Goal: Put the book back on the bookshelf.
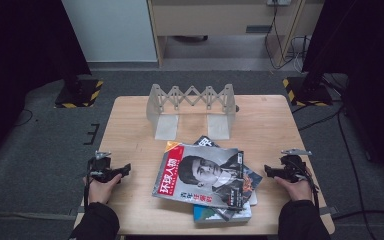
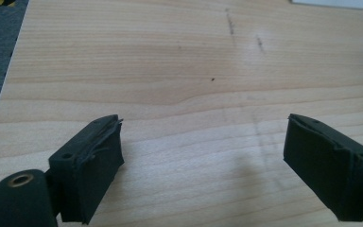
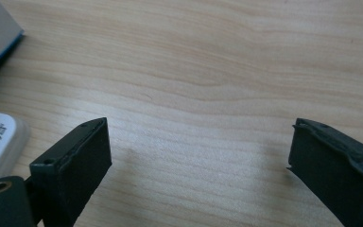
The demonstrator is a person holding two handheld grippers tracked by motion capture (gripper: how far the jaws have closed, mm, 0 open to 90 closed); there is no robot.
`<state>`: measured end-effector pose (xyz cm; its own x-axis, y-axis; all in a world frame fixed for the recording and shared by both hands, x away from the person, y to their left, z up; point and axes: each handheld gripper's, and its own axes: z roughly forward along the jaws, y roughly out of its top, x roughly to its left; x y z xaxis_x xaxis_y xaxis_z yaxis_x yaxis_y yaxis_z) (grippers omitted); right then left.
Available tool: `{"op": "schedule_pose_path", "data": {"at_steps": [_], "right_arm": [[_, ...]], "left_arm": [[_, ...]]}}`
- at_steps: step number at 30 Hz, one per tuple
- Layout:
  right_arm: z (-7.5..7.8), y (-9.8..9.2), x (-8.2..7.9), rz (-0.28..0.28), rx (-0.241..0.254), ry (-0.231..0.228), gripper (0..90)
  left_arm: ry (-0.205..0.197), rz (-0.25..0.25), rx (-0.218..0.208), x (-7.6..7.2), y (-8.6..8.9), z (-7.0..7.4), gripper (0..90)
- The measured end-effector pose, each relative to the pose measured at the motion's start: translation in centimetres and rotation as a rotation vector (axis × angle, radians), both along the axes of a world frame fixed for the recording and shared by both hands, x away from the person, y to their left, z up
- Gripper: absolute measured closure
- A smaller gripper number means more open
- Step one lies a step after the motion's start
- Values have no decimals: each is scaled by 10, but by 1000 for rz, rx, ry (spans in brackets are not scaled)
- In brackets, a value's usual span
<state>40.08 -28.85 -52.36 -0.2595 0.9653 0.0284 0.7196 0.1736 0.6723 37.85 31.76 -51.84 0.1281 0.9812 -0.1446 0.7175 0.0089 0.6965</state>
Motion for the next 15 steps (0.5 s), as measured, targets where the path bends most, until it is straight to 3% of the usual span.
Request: {"op": "schedule_pose_path", "data": {"at_steps": [5,9,11,15], "right_arm": [[9,3,-2,12,17,-16,60],[21,4,-6,-3,60,-39,70],[29,6,-10,-8,70,-65,75],[36,8,-12,-17,98,-80,83]], "left_arm": [[-3,-26,-35,-4,-4,5,151],[-9,-48,-81,-6,-8,10,164],[-28,-68,-114,-9,-11,15,175],[-50,-102,-136,-13,-17,21,178]]}}
